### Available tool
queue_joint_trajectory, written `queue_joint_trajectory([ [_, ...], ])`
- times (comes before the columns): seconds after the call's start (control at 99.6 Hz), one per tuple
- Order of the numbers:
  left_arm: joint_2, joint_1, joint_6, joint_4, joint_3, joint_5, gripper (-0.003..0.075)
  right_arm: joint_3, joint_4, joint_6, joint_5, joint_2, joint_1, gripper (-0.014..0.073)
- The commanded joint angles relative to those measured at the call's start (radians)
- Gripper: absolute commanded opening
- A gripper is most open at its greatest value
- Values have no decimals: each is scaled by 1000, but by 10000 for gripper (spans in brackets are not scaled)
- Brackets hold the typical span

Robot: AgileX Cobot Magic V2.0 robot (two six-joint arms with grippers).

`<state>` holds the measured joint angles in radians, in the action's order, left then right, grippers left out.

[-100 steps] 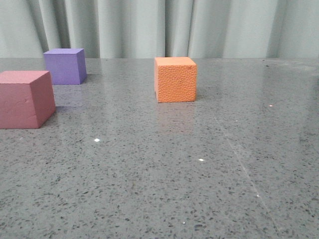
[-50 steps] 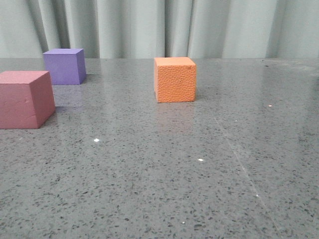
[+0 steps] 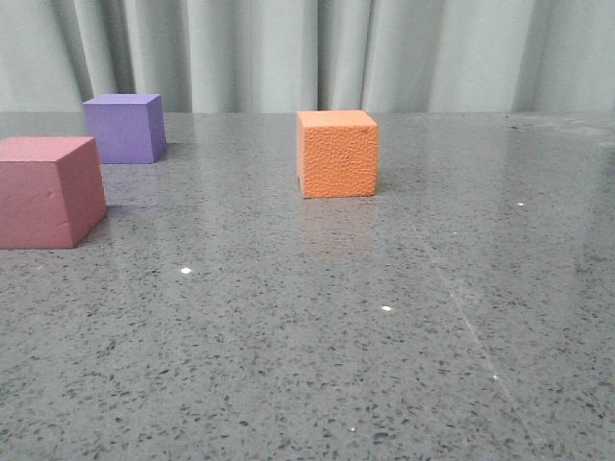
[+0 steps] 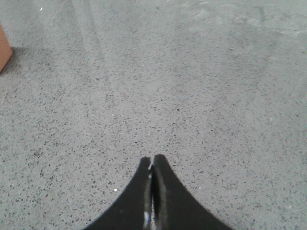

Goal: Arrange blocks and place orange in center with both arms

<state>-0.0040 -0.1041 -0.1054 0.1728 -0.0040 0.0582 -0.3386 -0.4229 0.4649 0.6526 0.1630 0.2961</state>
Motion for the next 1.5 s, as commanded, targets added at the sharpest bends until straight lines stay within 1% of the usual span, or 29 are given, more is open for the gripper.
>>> queue_joint_trajectory([
  [0.0,-32,2,-2,-9,54,-75,-19,26,74,-112,-146,-45,-78,-64],
  [0.12,-32,2,-2,-9,54,-75,-19,92,231,-296,-256,-109,-167,-64],
  [0.211,-32,2,-2,-9,54,-75,-19,144,326,-371,-330,-145,-226,-64],
  [0.321,-32,2,-2,-9,54,-75,-19,215,387,-377,-418,-171,-283,-64],
  [0.392,-32,2,-2,-9,54,-75,-19,257,392,-377,-474,-180,-305,-64],
  [0.572,-32,2,-2,-9,54,-75,-19,352,392,-377,-583,-183,-315,-67],
  [1.486,-32,2,-2,-9,54,-75,-19,352,392,-377,-570,-183,-315,-67],
])
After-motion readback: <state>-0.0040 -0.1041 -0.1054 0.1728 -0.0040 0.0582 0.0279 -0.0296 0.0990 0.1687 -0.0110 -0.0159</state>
